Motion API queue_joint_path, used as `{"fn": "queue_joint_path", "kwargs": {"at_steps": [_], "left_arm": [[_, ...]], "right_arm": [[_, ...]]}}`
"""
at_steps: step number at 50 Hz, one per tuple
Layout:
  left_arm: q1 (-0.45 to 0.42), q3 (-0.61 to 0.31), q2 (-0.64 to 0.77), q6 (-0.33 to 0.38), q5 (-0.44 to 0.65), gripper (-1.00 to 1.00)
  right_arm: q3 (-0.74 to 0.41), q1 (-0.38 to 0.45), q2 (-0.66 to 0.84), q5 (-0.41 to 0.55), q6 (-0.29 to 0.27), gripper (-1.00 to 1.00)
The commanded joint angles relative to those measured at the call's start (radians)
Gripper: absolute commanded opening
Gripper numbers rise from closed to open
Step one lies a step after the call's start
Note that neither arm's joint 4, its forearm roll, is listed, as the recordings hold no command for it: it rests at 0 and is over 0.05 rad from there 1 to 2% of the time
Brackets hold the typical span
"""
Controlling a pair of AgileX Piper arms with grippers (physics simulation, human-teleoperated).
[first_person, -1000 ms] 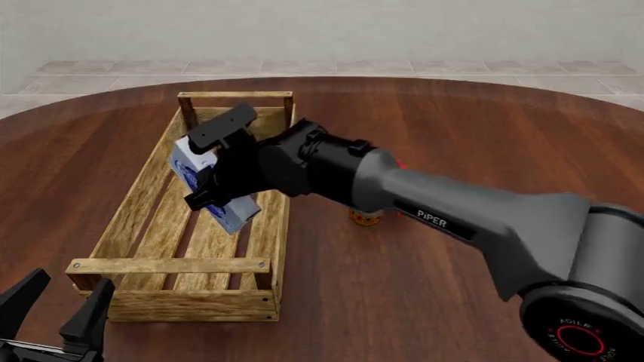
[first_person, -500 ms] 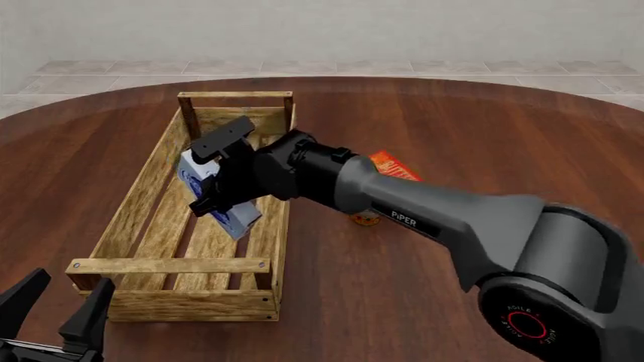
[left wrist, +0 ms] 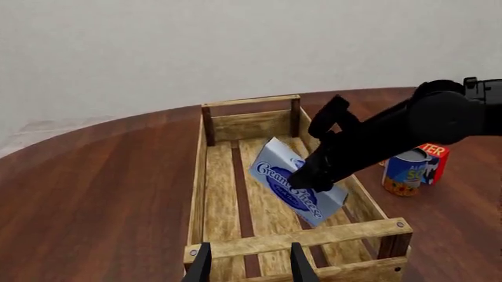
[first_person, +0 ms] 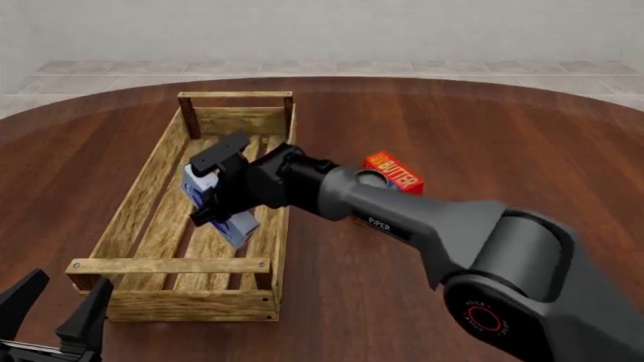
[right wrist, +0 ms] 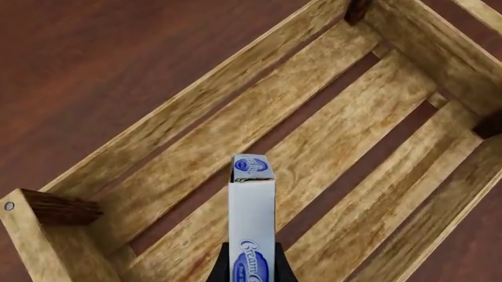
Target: Pick up the cream cheese and put it in the tray.
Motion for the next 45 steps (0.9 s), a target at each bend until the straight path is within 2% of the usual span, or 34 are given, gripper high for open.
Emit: {"fn": "queue_joint_path", "kwargs": {"at_steps": [1,10,18,26,31,41,45], "left_arm": [[0.005,0.000,-0.003,-0.004,-0.001,1.00],[0.007,-0.003,-0.004,-0.008,0.004,1.00],[0.011,-0.004,-0.013,-0.012,0.010,1.00],[0.011,-0.004,-0.016,-0.015,0.013,1.00],[0.011,-0.006,-0.019,-0.017,0.018,1.00],[0.016,-0.002,-0.015,-0.021,0.013,1.00],[0.016,-0.001,-0.016,-0.023,0.013,1.00]], "right_arm": [[-0.058,-0.013,0.051,0.021,0.005,-1.00],[-0.100,-0.008,0.088,0.043,0.001,-1.00],[-0.194,-0.002,0.143,0.101,-0.007,-1.00],[-0.200,0.002,0.166,0.099,-0.004,-1.00],[-0.214,-0.005,0.194,0.101,0.001,-1.00],[-0.322,-0.035,0.280,0.155,0.010,-1.00],[-0.326,-0.041,0.287,0.157,0.012,-1.00]]}}
